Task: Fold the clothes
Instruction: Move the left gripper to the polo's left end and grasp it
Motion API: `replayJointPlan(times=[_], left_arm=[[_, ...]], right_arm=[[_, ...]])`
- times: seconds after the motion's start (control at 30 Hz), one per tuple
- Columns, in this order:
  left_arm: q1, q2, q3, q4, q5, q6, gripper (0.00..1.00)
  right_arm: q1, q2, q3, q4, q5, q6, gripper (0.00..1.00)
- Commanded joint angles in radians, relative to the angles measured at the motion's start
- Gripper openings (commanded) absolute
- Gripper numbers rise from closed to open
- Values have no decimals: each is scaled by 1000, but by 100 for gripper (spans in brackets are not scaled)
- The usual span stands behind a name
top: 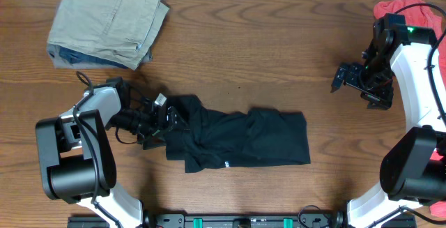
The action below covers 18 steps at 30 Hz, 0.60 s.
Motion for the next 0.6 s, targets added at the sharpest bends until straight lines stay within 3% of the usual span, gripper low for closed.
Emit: replayJointPlan(times=[0.0, 0.27, 0.57], left_arm=[[34, 34, -20, 21, -35, 43, 98], [144, 34, -20, 6, 3, 89, 98], [98, 34, -24, -34, 47, 134, 98]], right_arm=[[1, -14, 12, 3, 3, -11, 99], [1, -14, 12, 3, 3, -11, 99], [1, -14, 12, 3, 3, -11, 99]])
